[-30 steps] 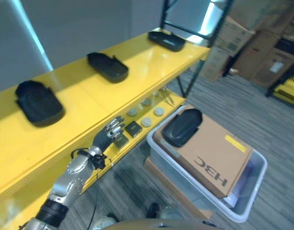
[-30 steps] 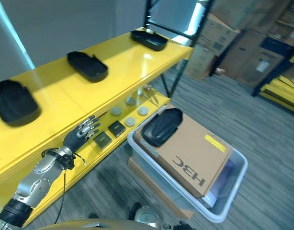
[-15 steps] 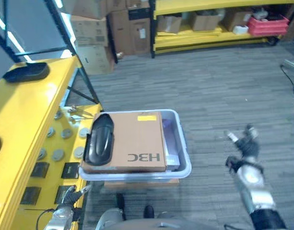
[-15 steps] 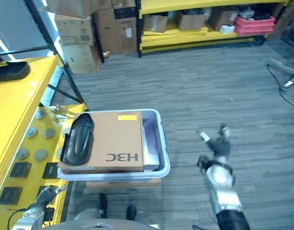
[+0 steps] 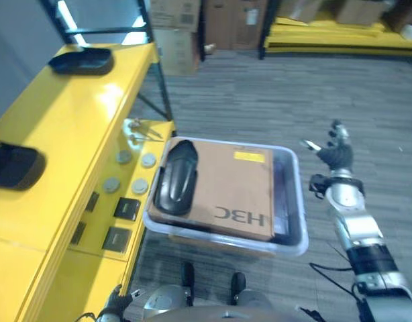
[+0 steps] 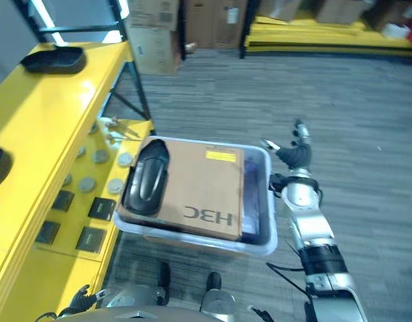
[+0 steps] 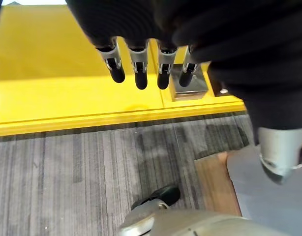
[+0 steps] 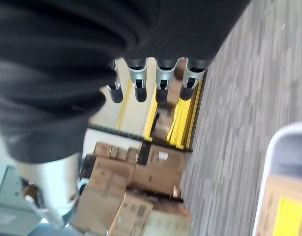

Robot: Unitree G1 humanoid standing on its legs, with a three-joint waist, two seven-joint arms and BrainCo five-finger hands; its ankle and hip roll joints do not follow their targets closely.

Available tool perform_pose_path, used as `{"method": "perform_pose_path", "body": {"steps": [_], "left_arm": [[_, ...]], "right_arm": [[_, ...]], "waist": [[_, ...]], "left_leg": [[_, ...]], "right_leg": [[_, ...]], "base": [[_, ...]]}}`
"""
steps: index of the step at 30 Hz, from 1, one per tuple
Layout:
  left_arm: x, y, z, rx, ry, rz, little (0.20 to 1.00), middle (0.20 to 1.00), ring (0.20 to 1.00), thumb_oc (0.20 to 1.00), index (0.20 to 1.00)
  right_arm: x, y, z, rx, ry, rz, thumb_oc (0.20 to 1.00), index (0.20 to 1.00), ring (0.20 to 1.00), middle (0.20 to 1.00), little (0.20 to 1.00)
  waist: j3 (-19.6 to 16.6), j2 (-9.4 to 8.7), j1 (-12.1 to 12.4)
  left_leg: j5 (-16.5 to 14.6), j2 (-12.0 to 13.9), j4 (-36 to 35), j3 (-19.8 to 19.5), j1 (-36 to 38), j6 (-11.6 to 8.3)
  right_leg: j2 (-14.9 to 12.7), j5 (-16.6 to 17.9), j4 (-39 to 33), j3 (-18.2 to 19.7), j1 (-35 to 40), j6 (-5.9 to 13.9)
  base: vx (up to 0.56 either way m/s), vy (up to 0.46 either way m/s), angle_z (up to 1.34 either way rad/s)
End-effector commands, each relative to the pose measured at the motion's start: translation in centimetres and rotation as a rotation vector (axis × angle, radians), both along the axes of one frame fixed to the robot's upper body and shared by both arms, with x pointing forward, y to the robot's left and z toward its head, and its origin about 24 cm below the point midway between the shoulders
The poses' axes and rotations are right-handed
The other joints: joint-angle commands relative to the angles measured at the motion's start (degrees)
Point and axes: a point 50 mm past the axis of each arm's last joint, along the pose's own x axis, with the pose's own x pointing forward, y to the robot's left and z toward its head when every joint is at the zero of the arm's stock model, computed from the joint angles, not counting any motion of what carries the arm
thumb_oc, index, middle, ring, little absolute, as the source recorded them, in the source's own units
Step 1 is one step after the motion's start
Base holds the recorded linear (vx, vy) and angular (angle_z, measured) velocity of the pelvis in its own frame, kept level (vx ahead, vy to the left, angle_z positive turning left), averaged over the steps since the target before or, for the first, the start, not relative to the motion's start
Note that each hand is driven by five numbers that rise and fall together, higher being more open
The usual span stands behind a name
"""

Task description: Move parts from the plastic box to the shelf.

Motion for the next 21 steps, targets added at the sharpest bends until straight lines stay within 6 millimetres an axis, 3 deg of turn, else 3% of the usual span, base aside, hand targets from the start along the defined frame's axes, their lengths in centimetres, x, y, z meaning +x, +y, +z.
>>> {"method": "perform_pose_path", "body": {"steps": [1,8,12,21], "left_arm": [[1.2,2.2,0.8,0.091,-0.022,-0.097,1.000,1.000,1.000,1.000,1.000],[1.6,2.0,0.8,0.074,-0.015,-0.127,1.000,1.000,1.000,1.000,1.000],[1.9,2.1,0.8,0.059,-0.011,-0.139,1.000,1.000,1.000,1.000,1.000],[2.1,2.4,1.0,0.047,-0.032,-0.123,1.000,1.000,1.000,1.000,1.000]], "right_arm": [[1.5,0.1,0.2,-0.065,0.053,-0.011,1.000,1.000,1.000,1.000,1.000],[3.5,1.7,-2.0,-0.054,0.200,-0.033,1.000,1.000,1.000,1.000,1.000],[3.9,0.2,-3.9,-0.082,0.315,-0.169,1.000,1.000,1.000,1.000,1.000],[3.1,-1.8,-5.6,-0.100,0.415,-0.246,1.000,1.000,1.000,1.000,1.000]], "waist": [[-2.14,-2.40,2.55],[-1.35,-2.06,5.92],[0.15,-1.52,7.95],[1.15,-1.90,8.99]], "left_leg": [[-2.68,1.35,2.07,-0.91,-0.26,-0.42],[-1.97,1.04,2.55,-2.66,-2.24,-0.48],[-1.55,0.57,3.09,-4.02,-4.03,-0.55],[-1.46,0.02,3.30,-4.82,-4.92,-0.36]], "right_leg": [[-4.11,3.55,-1.32,0.05,-2.04,4.56],[-4.59,3.45,-0.69,-2.04,-2.40,4.48],[-4.95,3.43,-0.12,-3.32,-3.01,4.55],[-5.15,3.31,0.34,-3.86,-3.30,4.84]], "base": [[0.04,0.008,0.32],[-0.01,0.029,0.42],[-0.06,0.056,0.30],[-0.01,0.033,0.05]]}}
